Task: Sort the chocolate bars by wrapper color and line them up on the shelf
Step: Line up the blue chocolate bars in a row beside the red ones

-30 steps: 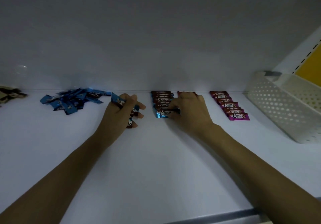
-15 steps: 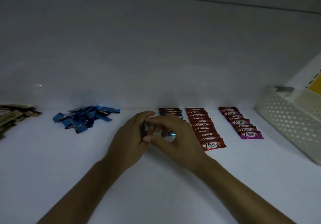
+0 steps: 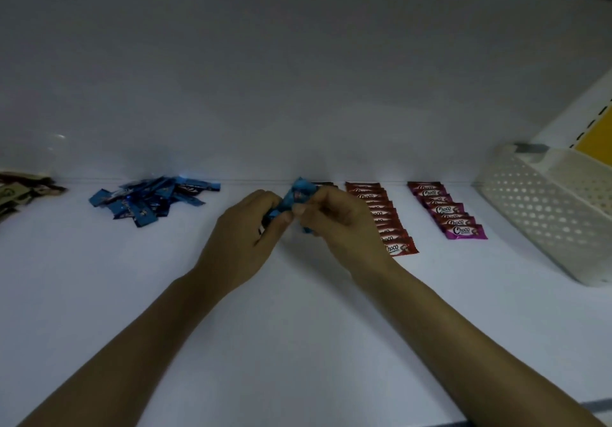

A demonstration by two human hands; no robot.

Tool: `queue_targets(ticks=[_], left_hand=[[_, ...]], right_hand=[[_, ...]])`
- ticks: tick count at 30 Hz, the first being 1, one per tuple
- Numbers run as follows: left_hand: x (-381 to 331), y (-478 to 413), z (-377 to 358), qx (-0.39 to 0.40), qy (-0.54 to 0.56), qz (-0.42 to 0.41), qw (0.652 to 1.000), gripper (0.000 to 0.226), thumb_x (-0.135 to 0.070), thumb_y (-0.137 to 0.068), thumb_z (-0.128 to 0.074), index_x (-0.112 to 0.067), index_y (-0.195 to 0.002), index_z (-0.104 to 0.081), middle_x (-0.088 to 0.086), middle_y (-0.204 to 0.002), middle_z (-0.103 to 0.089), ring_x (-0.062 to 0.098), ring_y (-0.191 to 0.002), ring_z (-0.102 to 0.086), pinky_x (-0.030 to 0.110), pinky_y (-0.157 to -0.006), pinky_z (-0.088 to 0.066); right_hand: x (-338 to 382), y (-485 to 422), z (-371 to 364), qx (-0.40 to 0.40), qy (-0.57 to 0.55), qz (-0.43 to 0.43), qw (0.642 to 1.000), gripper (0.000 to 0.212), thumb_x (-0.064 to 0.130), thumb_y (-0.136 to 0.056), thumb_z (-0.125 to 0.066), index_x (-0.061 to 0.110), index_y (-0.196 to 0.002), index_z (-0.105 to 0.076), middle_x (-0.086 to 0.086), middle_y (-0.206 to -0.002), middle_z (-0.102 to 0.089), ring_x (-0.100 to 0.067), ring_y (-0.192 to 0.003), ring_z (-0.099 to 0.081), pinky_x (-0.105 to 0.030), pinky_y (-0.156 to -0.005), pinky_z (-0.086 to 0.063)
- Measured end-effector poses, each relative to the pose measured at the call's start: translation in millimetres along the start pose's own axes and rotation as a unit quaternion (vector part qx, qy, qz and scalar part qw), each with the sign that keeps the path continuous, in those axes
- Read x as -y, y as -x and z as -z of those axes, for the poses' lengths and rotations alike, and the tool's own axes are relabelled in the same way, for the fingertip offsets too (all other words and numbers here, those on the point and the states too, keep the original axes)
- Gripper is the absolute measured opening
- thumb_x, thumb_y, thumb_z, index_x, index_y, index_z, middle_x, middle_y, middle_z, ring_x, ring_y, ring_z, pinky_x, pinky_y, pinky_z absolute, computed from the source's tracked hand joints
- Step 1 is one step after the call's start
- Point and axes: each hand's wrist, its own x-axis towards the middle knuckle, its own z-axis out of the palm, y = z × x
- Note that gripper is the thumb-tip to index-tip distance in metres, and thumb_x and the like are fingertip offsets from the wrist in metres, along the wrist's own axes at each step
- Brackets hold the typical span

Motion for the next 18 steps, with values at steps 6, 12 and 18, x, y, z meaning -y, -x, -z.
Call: queue_targets(ticks=[6, 12, 18], left_hand=[[2.9, 1.7, 0.3, -0.001, 0.018, 0.043, 0.999, 0.03, -0.001, -0.086, -0.054, -0.026, -0.101, -0.052, -0.017, -0.096, -0.058, -0.002, -0.09, -0.056, 0.003, -0.074, -0.04], [8.8, 2.6, 3.2, -0.022, 0.018, 0.089, 0.996, 0.029, 0.003, -0.086, -0.057, -0.024, -0.097, -0.056, -0.011, -0.09, -0.06, 0.006, -0.083, -0.059, 0.002, -0.073, -0.041], [8.8, 1.1, 2.4, -0.036, 0.019, 0.085, 0.996, 0.022, 0.001, -0.089, -0.057, -0.018, -0.098, -0.056, -0.01, -0.089, -0.058, -0.002, -0.083, -0.056, -0.001, -0.074, -0.039]], right_hand=[[-2.0, -0.9, 18.4, -0.065, 0.248, 0.129, 0.958, 0.014, 0.003, -0.083, -0.064, 0.014, -0.075, -0.06, 0.005, -0.068, -0.061, -0.003, -0.063, -0.056, -0.015, -0.057, -0.045], [-21.1, 13.0, 36.5, 0.116, 0.531, 0.17, 0.822, 0.033, 0.048, -0.087, -0.054, 0.025, -0.097, -0.075, 0.002, -0.085, -0.069, -0.017, -0.076, -0.062, -0.037, -0.072, -0.051], [-19.8, 16.5, 40.8, 0.07, 0.554, 0.137, 0.818, 0.03, 0.042, -0.086, -0.063, 0.022, -0.106, -0.072, 0.001, -0.102, -0.066, -0.018, -0.093, -0.059, -0.041, -0.085, -0.046]])
